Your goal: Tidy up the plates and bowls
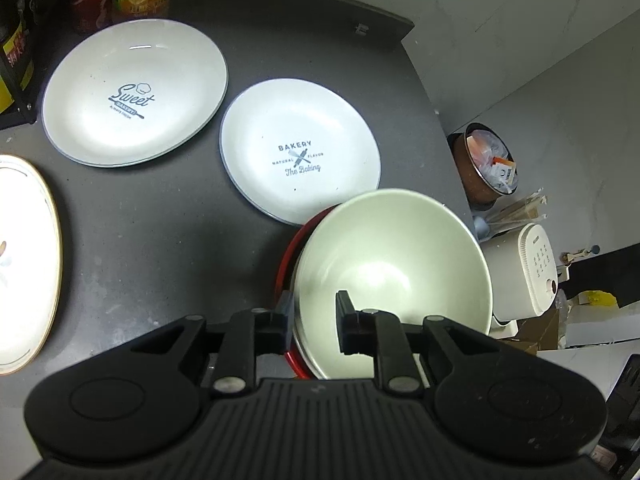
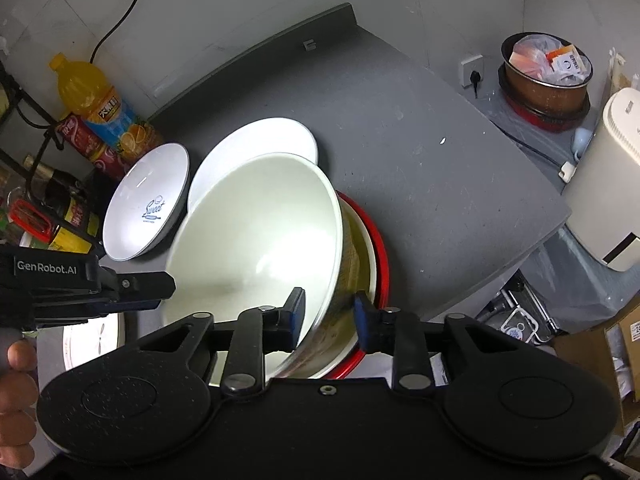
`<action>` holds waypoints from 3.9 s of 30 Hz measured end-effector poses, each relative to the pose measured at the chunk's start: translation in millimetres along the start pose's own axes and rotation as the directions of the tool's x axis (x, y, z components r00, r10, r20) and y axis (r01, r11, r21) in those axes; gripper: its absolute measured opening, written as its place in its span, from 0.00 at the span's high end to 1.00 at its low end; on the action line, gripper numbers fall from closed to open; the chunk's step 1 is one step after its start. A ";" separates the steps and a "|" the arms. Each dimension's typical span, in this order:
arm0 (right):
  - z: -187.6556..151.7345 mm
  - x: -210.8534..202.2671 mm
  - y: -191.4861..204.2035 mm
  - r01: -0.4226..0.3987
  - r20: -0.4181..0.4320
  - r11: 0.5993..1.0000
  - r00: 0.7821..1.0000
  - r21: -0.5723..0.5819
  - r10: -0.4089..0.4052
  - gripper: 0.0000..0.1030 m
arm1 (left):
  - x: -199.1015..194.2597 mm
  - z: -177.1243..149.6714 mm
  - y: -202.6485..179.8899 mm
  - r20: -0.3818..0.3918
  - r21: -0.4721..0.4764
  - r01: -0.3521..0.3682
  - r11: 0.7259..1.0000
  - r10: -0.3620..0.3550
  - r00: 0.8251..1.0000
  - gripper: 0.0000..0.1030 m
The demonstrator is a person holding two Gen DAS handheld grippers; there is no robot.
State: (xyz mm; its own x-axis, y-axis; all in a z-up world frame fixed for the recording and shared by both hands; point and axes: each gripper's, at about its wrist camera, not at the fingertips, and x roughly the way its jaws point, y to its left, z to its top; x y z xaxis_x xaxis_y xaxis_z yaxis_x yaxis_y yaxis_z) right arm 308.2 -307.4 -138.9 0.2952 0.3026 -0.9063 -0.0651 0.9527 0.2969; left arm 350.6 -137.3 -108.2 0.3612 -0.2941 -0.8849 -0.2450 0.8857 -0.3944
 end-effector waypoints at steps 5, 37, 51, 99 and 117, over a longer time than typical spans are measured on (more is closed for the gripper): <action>1.3 -11.6 5.8 0.000 0.028 1.000 1.000 -0.031 0.001 0.60 | -9.8 -0.5 -2.4 0.030 0.011 -0.008 1.000 0.007 1.000 0.71; -40.8 -40.2 32.2 0.064 0.094 0.998 0.994 -0.001 -0.063 0.39 | -100.7 -69.5 85.9 0.225 -0.066 -0.100 0.993 0.112 0.968 0.29; -85.4 -64.5 101.3 -0.029 0.188 0.991 0.981 -0.127 0.053 0.00 | -152.1 -123.5 135.3 0.344 -0.078 -0.114 0.990 0.134 0.929 0.23; -37.7 19.3 203.4 -0.152 -0.028 0.919 0.988 -0.363 0.152 0.00 | -147.8 -69.7 218.2 0.247 -0.217 -0.176 0.960 0.228 0.942 0.08; 61.9 88.8 204.5 -0.174 -0.108 0.895 0.984 -0.411 0.141 0.00 | -93.6 29.2 214.1 0.214 -0.309 -0.158 0.938 0.230 0.949 0.08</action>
State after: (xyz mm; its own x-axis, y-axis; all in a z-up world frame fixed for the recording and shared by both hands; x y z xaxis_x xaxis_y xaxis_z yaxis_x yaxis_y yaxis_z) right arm 380.1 -87.4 -140.1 0.1786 0.4356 -0.8823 -0.5008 0.8121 0.2995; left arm 290.6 90.3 -102.6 0.4792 0.0018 -0.8777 -0.5646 0.7662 -0.3067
